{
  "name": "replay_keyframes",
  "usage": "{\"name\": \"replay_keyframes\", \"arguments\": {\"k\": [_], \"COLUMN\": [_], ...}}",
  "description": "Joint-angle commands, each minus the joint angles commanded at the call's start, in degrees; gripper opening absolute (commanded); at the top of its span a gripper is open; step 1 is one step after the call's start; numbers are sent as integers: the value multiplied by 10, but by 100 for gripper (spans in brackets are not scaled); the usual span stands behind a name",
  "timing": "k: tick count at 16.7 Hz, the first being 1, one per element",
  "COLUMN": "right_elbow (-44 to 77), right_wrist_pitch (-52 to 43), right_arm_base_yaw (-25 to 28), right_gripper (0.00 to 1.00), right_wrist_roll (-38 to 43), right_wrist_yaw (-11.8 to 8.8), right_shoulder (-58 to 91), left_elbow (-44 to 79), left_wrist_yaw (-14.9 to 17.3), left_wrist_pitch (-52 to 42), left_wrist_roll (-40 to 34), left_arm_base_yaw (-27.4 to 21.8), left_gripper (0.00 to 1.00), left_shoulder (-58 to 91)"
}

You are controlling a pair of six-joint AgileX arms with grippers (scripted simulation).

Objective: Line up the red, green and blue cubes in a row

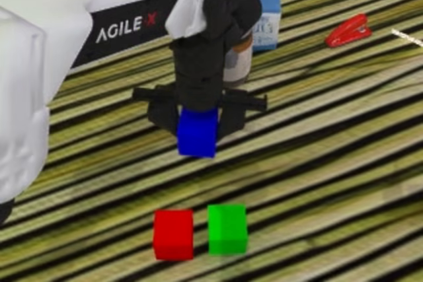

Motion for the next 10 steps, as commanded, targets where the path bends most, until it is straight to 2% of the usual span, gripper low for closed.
{"name": "replay_keyframes", "arguments": {"k": [6, 10], "right_elbow": [0, 0], "right_wrist_pitch": [0, 0], "right_arm_base_yaw": [0, 0], "right_gripper": [100, 100], "right_wrist_roll": [0, 0], "right_wrist_yaw": [0, 0], "right_shoulder": [0, 0], "left_elbow": [76, 98], "left_wrist_yaw": [-3, -6], "left_wrist_pitch": [-47, -57], "left_wrist_roll": [-232, -293], "left_arm_base_yaw": [-166, -217], "left_gripper": [0, 0], "left_shoulder": [33, 36]}}
